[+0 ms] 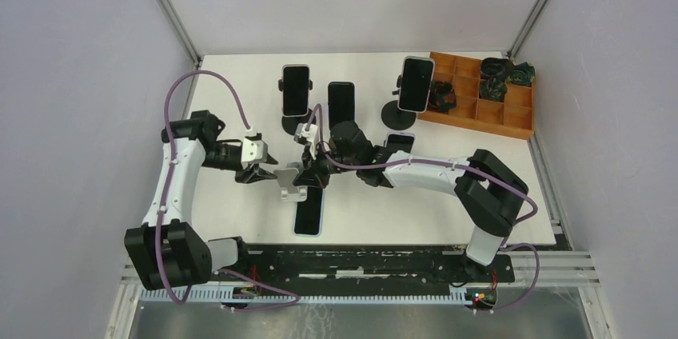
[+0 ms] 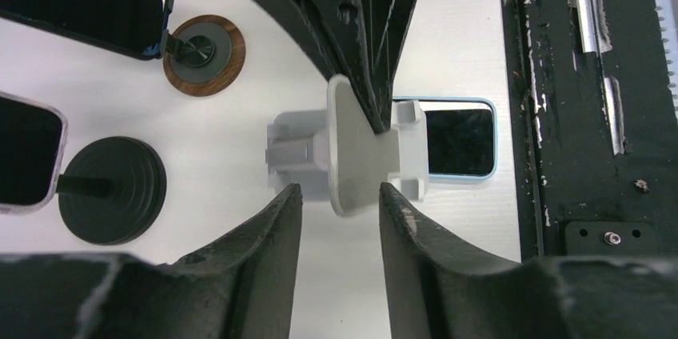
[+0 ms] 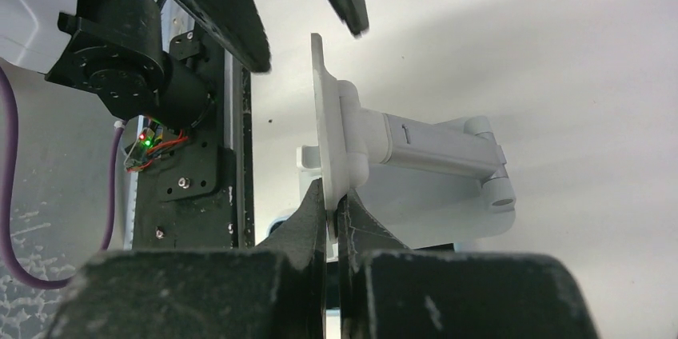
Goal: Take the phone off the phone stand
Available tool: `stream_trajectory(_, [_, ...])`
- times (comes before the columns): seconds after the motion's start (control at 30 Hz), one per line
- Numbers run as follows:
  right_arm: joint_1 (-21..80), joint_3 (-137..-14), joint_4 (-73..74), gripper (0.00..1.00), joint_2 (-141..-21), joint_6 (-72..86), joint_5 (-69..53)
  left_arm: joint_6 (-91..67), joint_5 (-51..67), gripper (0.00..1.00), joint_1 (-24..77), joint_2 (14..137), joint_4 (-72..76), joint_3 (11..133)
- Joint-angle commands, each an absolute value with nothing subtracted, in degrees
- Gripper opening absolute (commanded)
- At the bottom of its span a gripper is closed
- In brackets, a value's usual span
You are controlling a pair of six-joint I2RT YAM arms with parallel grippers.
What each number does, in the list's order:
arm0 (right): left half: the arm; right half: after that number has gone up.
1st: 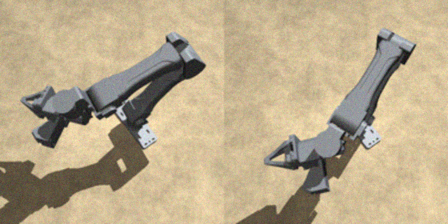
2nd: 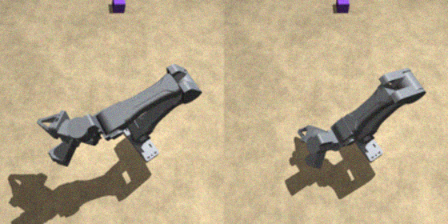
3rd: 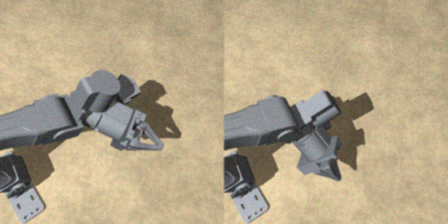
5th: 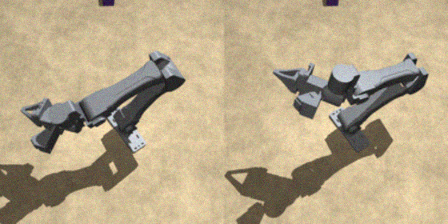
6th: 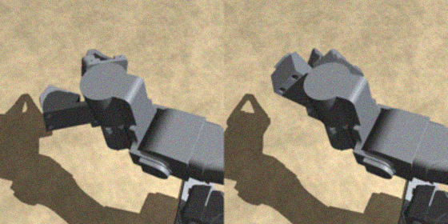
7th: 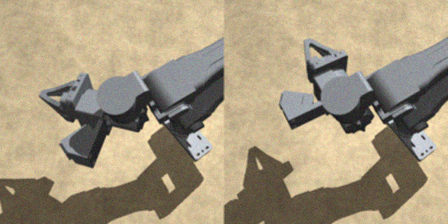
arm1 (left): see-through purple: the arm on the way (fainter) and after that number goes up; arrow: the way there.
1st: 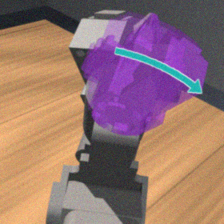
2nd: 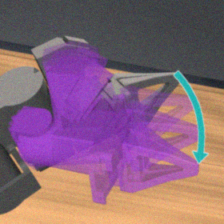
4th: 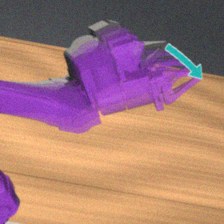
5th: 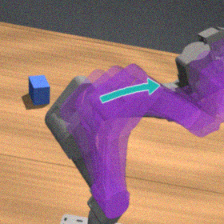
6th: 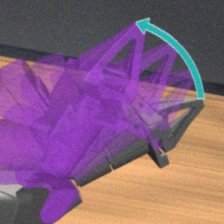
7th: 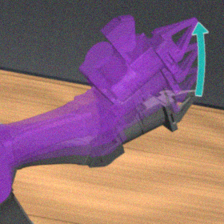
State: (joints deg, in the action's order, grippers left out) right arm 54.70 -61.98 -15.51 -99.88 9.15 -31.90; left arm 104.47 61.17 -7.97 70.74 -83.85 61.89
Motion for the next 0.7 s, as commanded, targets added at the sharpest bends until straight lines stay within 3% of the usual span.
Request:
stream_trajectory(0.0, [55.76,-66.44,-18.25,0.00,-100.72,7.36,-31.69,100.19,61.76,0.43,-5.80,71.37,-83.98,63.38])
stream_trajectory(0.2, [56.24,-66.50,-19.17,0.00,-101.20,7.47,-31.60,97.57,58.54,0.12,-4.49,72.96,-84.02,63.81])
stream_trajectory(0.27, [56.27,-66.19,-19.71,0.00,-101.32,7.46,-31.49,96.77,57.82,0.09,-4.19,73.23,-84.00,63.85])
stream_trajectory(0.47, [56.25,-66.38,-22.05,0.00,-102.25,7.26,-30.38,94.50,55.37,0.09,-2.78,74.71,-84.02,64.20])
stream_trajectory(0.5, [56.22,-66.46,-22.66,0.00,-102.50,7.29,-30.29,94.22,55.10,0.15,-2.60,74.97,-84.00,64.36])
stream_trajectory(0.57, [56.31,-66.73,-23.56,0.00,-103.10,7.29,-30.27,93.27,54.64,0.37,-2.48,75.50,-84.02,65.02])
stream_trajectory(0.67, [56.28,-67.40,-24.04,0.00,-104.00,7.40,-30.76,93.64,54.21,0.38,-2.46,75.85,-84.02,66.09])
